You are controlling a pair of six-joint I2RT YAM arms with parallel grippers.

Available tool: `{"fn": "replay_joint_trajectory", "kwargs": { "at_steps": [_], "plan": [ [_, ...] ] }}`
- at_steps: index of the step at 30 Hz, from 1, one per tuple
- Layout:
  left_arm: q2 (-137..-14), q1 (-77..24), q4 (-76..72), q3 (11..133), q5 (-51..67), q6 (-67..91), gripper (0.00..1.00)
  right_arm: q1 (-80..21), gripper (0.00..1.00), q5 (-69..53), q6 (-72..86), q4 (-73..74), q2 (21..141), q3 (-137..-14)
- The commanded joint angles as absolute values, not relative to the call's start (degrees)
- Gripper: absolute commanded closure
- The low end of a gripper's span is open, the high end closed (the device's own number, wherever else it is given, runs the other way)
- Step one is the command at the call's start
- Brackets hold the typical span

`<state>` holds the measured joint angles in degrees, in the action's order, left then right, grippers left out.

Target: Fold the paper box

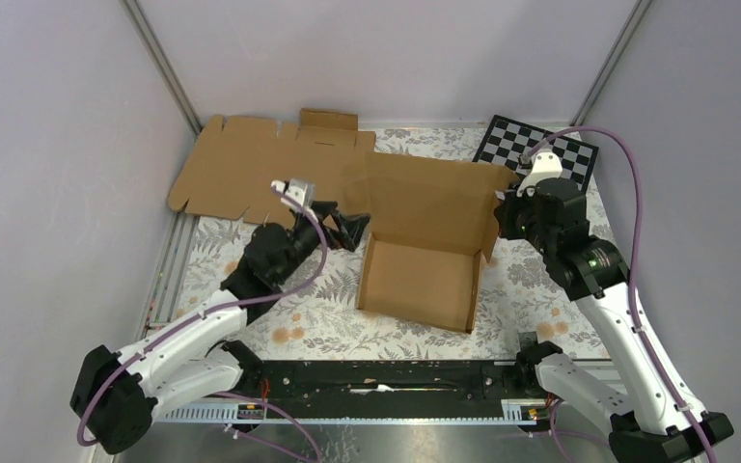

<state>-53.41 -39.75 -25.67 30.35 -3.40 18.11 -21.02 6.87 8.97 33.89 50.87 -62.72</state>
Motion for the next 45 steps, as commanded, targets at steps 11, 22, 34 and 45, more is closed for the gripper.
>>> {"fn": "replay_joint_trajectory", "kwargs": {
  "at_steps": [11, 22, 34, 45],
  "plan": [
    [-66.65, -23.85, 9.44, 63.01, 20.31, 19.79, 0.01, -21.45, 1.00, 5.25, 7.13, 29.53, 47.97, -61.38],
    [-69.58, -23.64, 17.85, 72.86, 25.68, 10.66, 0.03, -21.45, 1.00, 2.50, 6.93, 28.80, 47.36, -59.62],
    [-79.44, -23.64, 23.91, 81.17, 25.12, 8.25, 0.20, -21.45, 1.00, 1.45, 7.31, 28.38, 47.36, -59.44],
    [-86.41, -22.68, 27.33, 85.22, 30.02, 4.47, 0.31, -21.45, 1.00, 0.70, 7.35, 28.34, 47.68, -59.37]
  ]
}}
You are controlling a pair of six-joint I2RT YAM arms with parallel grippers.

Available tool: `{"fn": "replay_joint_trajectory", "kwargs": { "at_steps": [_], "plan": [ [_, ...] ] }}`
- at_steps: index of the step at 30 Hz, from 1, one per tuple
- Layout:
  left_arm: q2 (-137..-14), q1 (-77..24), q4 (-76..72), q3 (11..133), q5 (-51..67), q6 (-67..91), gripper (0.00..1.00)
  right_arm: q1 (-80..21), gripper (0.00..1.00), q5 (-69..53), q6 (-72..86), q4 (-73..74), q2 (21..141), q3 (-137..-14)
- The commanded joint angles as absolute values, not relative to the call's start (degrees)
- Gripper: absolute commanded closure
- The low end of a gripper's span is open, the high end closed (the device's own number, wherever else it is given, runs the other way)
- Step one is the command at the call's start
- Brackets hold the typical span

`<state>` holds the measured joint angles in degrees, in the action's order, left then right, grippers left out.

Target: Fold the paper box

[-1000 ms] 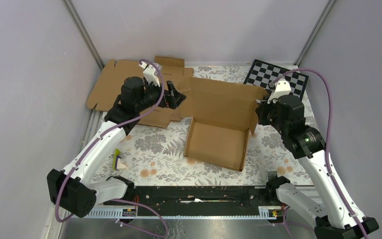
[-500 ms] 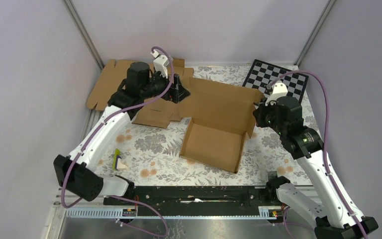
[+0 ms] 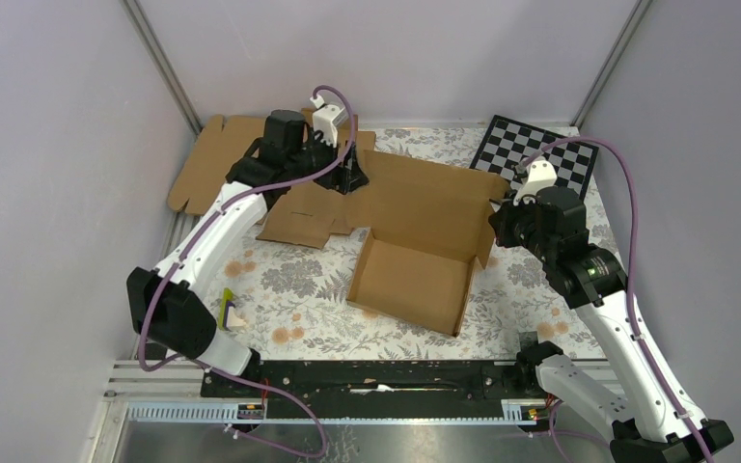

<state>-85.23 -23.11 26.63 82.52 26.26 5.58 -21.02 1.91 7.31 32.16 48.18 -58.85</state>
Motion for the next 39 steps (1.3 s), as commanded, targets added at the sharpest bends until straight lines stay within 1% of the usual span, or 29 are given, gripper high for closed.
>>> {"fn": "replay_joint_trajectory", "kwargs": {
  "at_steps": [1, 2, 3, 7, 10, 11, 14, 17, 20, 22, 24, 30, 34, 39],
  "plan": [
    [-86.42, -22.68, 27.31, 85.17, 30.59, 4.48, 0.38, -21.43, 1.00, 0.59, 7.38, 28.22, 47.80, -59.29],
    [-86.48, -22.68, 27.48, 85.25, 31.28, 4.55, 0.48, -21.44, 1.00, 0.54, 7.49, 28.09, 47.83, -59.24],
    [-86.64, -22.68, 27.97, 85.61, 32.02, 4.49, 0.56, -21.45, 1.00, 0.51, 7.70, 27.92, 47.90, -59.17],
    [-86.99, -23.00, 30.01, 87.04, 32.91, 5.08, 0.75, -21.45, 1.00, 0.24, 8.57, 27.06, 48.44, -59.04],
    [-86.45, -23.25, 30.06, 86.61, 31.31, 4.68, 0.95, -21.45, 1.00, 0.18, 9.29, 26.53, 49.33, -59.39],
    [-86.21, -23.21, 30.06, 86.46, 30.37, 4.44, 1.00, -21.45, 1.00, 0.59, 9.75, 26.54, 49.77, -59.67],
    [-85.16, -23.20, 29.32, 85.99, 27.63, 4.82, 1.00, -21.45, 1.00, 4.51, 12.83, 26.43, 51.52, -60.94],
    [-83.36, -23.20, 25.40, 84.70, 26.39, 7.76, 1.00, -21.45, 1.00, 11.16, 20.74, 26.71, 54.17, -63.13],
    [-81.31, -23.25, 18.92, 82.49, 26.11, 13.40, 1.00, -21.46, 1.00, 14.13, 30.45, 26.65, 56.64, -65.18],
    [-79.73, -23.29, 13.40, 79.75, 26.87, 17.41, 1.00, -21.45, 1.00, 13.27, 37.04, 24.38, 57.21, -64.89],
    [-78.14, -23.50, 7.45, 76.78, 26.94, 20.85, 1.00, -21.49, 1.00, 9.65, 40.38, 20.24, 57.46, -63.33],
    [-74.47, -25.54, -6.70, 69.45, 24.30, 27.26, 1.00, -21.36, 1.00, 8.54, 42.10, 24.04, 60.88, -66.60],
    [-74.66, -26.34, -6.44, 68.76, 24.62, 27.49, 1.00, -21.36, 1.00, 7.40, 40.29, 26.37, 57.78, -64.08],
    [-73.29, -26.54, -5.88, 66.64, 25.27, 27.77, 1.00, -21.36, 1.00, 10.77, 39.15, 30.88, 49.55, -58.67]
  ]
}}
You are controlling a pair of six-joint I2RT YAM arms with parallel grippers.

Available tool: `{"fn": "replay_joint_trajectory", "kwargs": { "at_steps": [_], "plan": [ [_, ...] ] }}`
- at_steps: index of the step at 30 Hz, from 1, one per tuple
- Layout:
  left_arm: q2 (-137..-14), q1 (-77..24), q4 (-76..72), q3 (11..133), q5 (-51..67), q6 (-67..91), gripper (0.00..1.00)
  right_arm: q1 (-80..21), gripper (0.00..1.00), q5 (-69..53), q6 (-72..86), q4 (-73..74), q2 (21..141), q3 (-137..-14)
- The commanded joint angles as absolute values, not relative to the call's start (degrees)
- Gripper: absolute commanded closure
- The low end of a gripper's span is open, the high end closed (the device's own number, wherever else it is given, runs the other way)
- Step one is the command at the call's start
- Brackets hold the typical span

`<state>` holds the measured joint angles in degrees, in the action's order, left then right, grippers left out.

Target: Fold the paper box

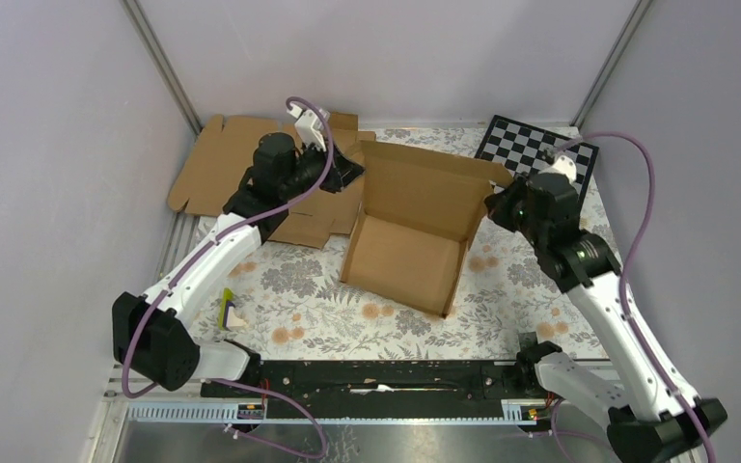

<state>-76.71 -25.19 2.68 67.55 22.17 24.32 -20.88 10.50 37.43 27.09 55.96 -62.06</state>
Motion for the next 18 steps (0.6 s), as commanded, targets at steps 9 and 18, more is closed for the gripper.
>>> {"fn": "replay_joint_trajectory", "kwargs": {
  "at_steps": [9, 18],
  "plan": [
    [-72.34, -26.53, -8.17, 63.99, 23.10, 29.35, 1.00, -21.38, 1.00, 12.60, 50.05, 21.55, 50.16, -54.81],
    [-75.01, -26.52, -12.17, 64.06, 18.77, 33.83, 1.00, -21.36, 1.00, 13.59, 44.73, 12.44, 65.58, -63.49]
  ]
}}
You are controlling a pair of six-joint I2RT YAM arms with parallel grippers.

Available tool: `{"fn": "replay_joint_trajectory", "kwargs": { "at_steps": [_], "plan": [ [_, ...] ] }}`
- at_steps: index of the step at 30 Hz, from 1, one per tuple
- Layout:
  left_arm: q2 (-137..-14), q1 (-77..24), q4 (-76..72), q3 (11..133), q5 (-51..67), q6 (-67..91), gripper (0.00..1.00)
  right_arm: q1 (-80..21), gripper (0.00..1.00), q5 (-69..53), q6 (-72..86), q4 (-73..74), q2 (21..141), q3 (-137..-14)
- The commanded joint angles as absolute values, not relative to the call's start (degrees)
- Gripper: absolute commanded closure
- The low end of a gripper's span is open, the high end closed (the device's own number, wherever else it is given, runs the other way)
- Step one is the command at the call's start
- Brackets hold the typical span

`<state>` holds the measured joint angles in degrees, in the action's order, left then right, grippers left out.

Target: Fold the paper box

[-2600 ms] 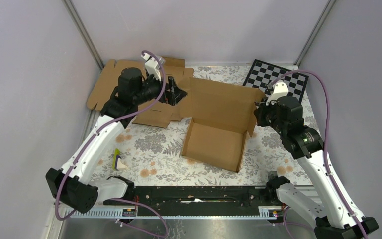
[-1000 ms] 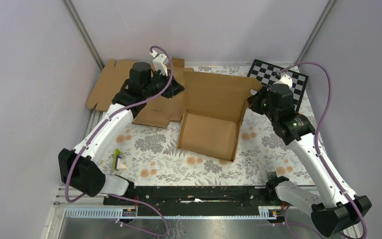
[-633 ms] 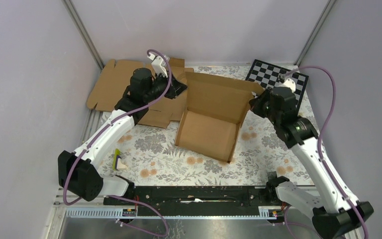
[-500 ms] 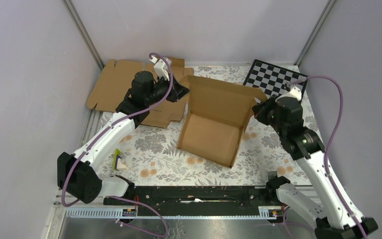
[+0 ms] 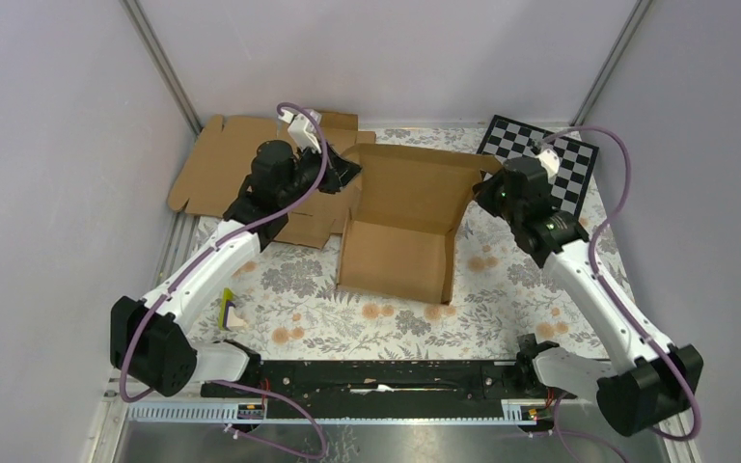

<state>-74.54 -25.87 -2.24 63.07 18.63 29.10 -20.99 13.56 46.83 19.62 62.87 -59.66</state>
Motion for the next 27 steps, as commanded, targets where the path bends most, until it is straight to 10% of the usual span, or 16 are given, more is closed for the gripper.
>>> {"fn": "replay_joint_trajectory", "kwargs": {
  "at_steps": [1, 27],
  "plan": [
    [-75.05, -26.54, -12.13, 63.88, 18.73, 33.69, 1.00, -21.40, 1.00, 14.07, 42.98, 11.56, 65.80, -63.12],
    [-63.71, -46.05, -25.57, 34.10, 7.11, 28.54, 1.00, -24.50, 1.00, 12.42, 31.51, 10.34, 43.90, -32.86]
  ]
}}
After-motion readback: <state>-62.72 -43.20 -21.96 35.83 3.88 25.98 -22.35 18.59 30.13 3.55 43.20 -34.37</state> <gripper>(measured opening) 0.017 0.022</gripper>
